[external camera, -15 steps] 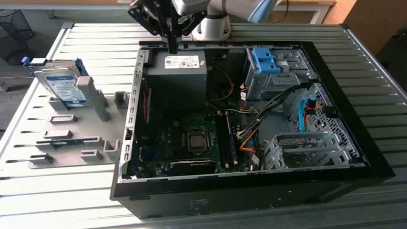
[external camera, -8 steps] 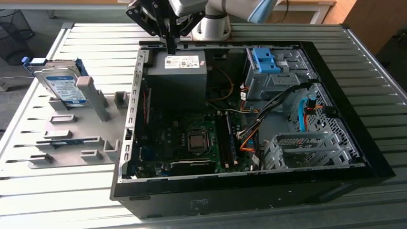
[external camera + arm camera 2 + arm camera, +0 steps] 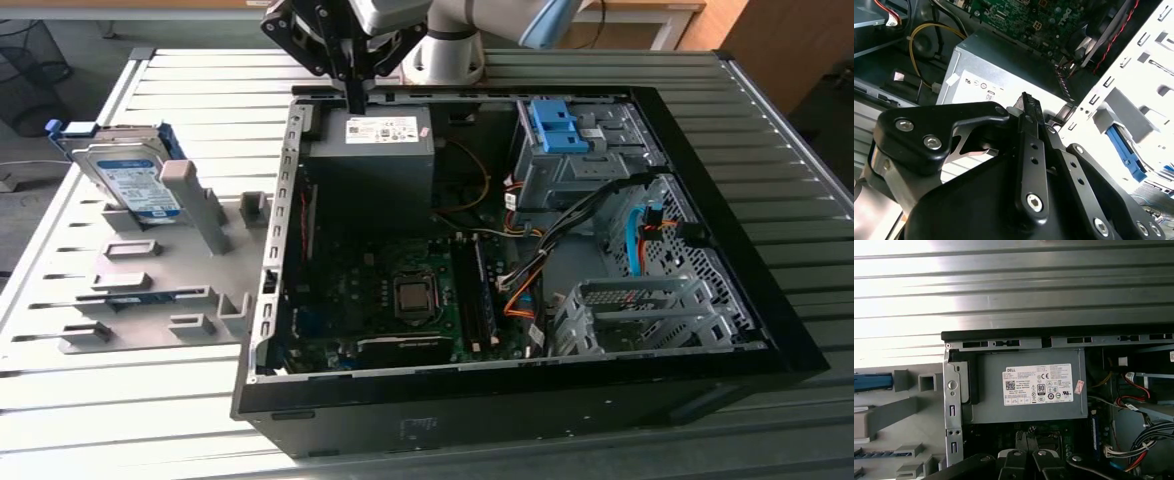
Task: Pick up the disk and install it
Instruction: 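Reach for the disk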
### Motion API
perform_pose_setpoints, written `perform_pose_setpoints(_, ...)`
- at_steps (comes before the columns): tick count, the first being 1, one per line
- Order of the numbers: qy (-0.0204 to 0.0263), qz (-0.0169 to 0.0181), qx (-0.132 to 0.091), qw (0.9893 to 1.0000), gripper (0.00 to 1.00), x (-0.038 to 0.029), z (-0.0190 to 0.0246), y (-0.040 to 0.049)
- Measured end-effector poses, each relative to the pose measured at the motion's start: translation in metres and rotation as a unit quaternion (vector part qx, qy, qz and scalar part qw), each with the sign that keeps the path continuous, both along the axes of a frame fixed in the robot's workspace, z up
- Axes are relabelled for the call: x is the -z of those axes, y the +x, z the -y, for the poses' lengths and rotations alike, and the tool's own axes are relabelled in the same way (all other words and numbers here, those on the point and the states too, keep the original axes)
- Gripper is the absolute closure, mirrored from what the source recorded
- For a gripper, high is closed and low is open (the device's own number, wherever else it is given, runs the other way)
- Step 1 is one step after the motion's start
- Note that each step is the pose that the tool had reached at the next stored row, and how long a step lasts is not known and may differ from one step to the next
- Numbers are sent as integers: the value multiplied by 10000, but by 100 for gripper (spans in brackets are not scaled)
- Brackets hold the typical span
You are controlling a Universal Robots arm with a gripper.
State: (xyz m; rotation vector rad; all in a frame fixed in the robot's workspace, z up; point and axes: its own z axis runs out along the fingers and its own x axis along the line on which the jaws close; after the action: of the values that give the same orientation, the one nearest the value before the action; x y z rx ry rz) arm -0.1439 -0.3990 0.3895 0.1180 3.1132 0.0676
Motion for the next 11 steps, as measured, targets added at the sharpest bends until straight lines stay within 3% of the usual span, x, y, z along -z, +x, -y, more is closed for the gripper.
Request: perform_pose_setpoints(11,0,0,0,10000,89,5,-1,-112)
